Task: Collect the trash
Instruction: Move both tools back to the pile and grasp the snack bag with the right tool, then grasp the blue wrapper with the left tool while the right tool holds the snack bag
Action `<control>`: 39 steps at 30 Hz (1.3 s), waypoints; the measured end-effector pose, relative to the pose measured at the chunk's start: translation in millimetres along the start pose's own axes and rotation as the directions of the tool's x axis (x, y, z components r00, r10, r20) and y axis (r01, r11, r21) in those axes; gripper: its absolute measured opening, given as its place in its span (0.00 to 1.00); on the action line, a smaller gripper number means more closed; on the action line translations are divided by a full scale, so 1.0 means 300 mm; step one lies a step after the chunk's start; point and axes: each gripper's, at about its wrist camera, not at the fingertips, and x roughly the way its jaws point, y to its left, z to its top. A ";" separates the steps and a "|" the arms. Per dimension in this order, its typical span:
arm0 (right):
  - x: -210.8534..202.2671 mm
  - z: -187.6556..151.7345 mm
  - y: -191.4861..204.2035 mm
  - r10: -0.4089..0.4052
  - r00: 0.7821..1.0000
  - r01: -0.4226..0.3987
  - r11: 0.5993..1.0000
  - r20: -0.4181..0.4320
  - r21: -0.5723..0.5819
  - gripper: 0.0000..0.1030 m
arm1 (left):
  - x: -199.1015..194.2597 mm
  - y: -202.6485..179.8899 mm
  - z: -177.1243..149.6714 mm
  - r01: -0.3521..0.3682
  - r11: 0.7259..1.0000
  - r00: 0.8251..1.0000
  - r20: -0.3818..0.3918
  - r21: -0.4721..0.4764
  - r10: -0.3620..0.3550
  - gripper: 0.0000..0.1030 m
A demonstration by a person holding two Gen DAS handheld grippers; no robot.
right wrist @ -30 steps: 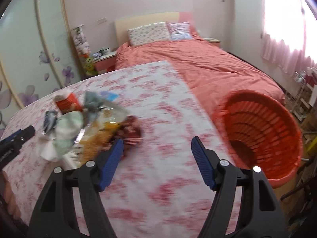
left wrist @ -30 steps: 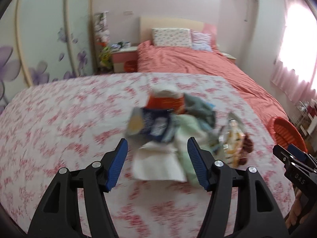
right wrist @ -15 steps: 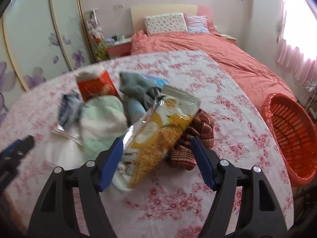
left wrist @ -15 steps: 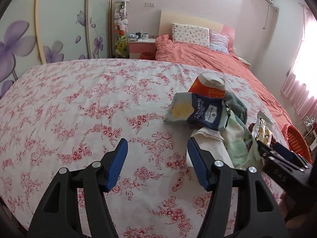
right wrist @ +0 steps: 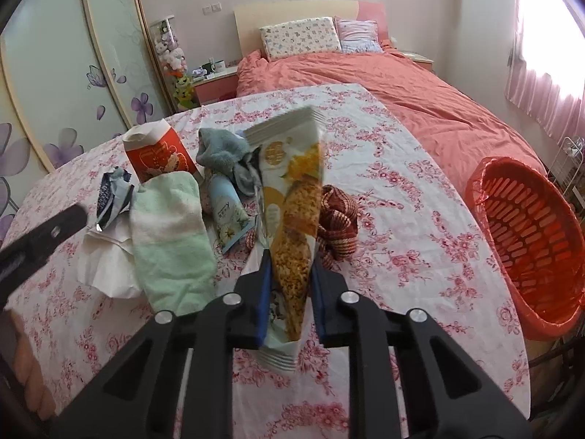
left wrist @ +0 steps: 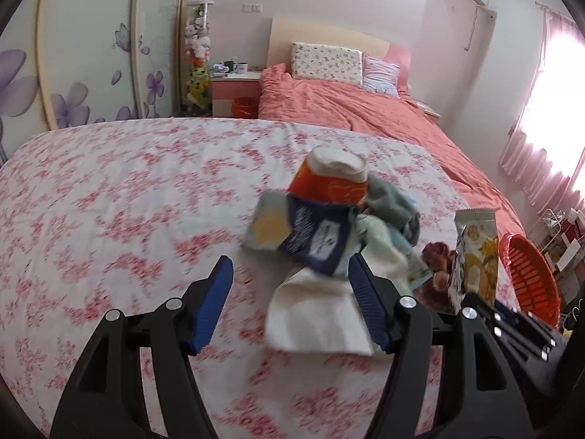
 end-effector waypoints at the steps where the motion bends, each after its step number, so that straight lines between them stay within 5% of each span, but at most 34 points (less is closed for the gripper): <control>1: -0.009 -0.001 -0.003 0.005 1.000 -0.005 1.000 0.005 -0.003 0.17 | 0.005 -0.009 0.007 0.008 1.000 1.000 -0.003 -0.003 -0.008 0.64; 6: -0.019 0.000 -0.008 0.007 1.000 -0.007 1.000 0.008 -0.007 0.14 | 0.031 -0.075 0.024 0.006 0.999 1.000 -0.004 0.039 -0.006 0.64; 12: -0.020 0.001 -0.007 0.005 1.000 -0.005 1.000 0.010 -0.008 0.14 | 0.121 -0.112 0.046 -0.087 0.992 0.995 -0.042 0.093 0.091 0.64; 23: -0.014 -0.006 -0.021 0.016 1.000 -0.016 1.000 0.013 0.007 0.14 | 0.108 0.169 -0.021 -0.160 0.987 0.980 -0.114 0.011 0.160 0.64; 28: -0.005 -0.009 -0.018 0.018 1.000 -0.018 1.000 0.009 0.002 0.14 | 0.071 0.239 -0.039 -0.057 0.994 0.991 -0.122 -0.095 0.045 0.64; 30: -0.004 -0.006 -0.020 0.017 1.000 -0.017 1.000 0.008 0.001 0.14 | 0.051 0.214 -0.015 -0.024 0.993 0.995 -0.102 -0.113 0.013 0.72; 39: -0.003 -0.006 -0.017 0.006 1.000 -0.006 1.000 0.008 -0.007 0.14 | 0.123 0.047 0.129 -0.014 0.996 0.996 -0.090 -0.089 0.006 0.74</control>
